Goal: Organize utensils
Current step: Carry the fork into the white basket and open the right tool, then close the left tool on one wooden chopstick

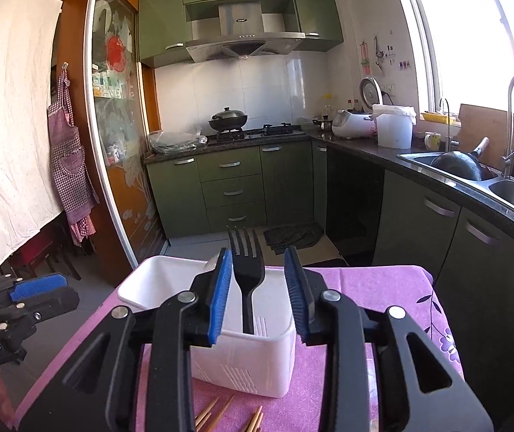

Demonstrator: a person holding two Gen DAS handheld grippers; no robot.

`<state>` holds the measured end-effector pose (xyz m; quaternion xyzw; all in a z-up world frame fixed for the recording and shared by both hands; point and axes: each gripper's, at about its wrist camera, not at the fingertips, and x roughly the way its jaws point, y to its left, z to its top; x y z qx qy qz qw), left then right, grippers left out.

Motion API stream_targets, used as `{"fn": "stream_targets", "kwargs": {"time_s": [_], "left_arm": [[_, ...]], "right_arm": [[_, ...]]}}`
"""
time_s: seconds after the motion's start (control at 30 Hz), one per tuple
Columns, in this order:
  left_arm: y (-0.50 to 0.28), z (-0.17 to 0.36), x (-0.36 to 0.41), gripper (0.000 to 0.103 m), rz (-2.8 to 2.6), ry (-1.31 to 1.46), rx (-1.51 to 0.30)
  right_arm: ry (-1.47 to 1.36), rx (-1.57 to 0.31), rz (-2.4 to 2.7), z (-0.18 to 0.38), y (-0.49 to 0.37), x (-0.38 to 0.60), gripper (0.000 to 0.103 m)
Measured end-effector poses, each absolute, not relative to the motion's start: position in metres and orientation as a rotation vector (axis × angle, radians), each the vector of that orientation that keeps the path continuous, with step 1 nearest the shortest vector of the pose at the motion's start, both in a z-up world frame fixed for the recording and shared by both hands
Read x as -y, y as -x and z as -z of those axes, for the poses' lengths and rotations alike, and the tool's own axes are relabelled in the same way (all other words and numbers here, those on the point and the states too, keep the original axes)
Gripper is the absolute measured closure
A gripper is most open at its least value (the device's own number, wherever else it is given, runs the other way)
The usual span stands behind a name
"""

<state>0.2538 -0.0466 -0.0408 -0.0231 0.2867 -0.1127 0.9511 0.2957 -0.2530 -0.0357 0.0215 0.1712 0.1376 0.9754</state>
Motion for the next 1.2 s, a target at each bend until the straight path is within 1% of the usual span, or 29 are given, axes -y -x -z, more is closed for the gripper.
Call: {"fn": "stream_targets", "kwargs": {"time_s": [0.1, 0.17, 0.23, 0.37, 0.43, 0.47, 0.5, 0.53, 0.67, 0.87, 0.97, 1.03, 1.17, 1.2], "left_arm": [[-0.248, 0.049, 0.050, 0.069, 0.241, 0.039, -0.647], [-0.245, 0.059, 0.054, 0.065, 0.243, 0.028, -0.723], [-0.246, 0.073, 0.061, 0.065, 0.244, -0.003, -0.828], [-0.248, 0.114, 0.070, 0.065, 0.268, -0.046, -1.072], [-0.249, 0.134, 0.073, 0.065, 0.286, -0.054, -1.168], [-0.250, 0.142, 0.075, 0.067, 0.292, -0.061, -1.202], [-0.250, 0.149, 0.077, 0.074, 0.302, -0.065, -1.230], [-0.251, 0.156, 0.079, 0.077, 0.310, -0.068, -1.257], [-0.257, 0.171, 0.083, 0.077, 0.317, -0.065, -1.311], [-0.260, 0.175, 0.090, 0.078, 0.315, -0.101, -1.341], [-0.261, 0.177, 0.094, 0.079, 0.316, -0.133, -1.351], [-0.264, 0.177, 0.100, 0.083, 0.322, -0.151, -1.357], [-0.262, 0.181, 0.115, 0.084, 0.325, -0.215, -1.352], [-0.262, 0.182, 0.118, 0.087, 0.323, -0.236, -1.345]], "right_arm": [[-0.076, -0.332, -0.260, 0.028, -0.272, 0.266, 0.071], [-0.084, -0.378, -0.246, 0.025, -0.258, 0.274, 0.069], [-0.089, -0.487, -0.236, 0.028, -0.247, 0.282, 0.064], [-0.065, -0.776, -0.254, 0.056, -0.237, 0.294, 0.063], [-0.048, -0.872, -0.252, 0.078, -0.230, 0.301, 0.063], [-0.042, -0.908, -0.248, 0.086, -0.228, 0.304, 0.064], [-0.041, -0.934, -0.245, 0.095, -0.225, 0.307, 0.064], [-0.038, -0.952, -0.242, 0.101, -0.223, 0.309, 0.064], [-0.050, -0.984, -0.235, 0.118, -0.218, 0.318, 0.064], [-0.070, -1.013, -0.257, 0.119, -0.223, 0.320, 0.064], [-0.061, -1.022, -0.264, 0.119, -0.225, 0.316, 0.064], [-0.053, -1.037, -0.274, 0.122, -0.226, 0.313, 0.064], [-0.038, -1.073, -0.277, 0.129, -0.231, 0.305, 0.064], [-0.032, -1.079, -0.276, 0.130, -0.232, 0.303, 0.064]]}}
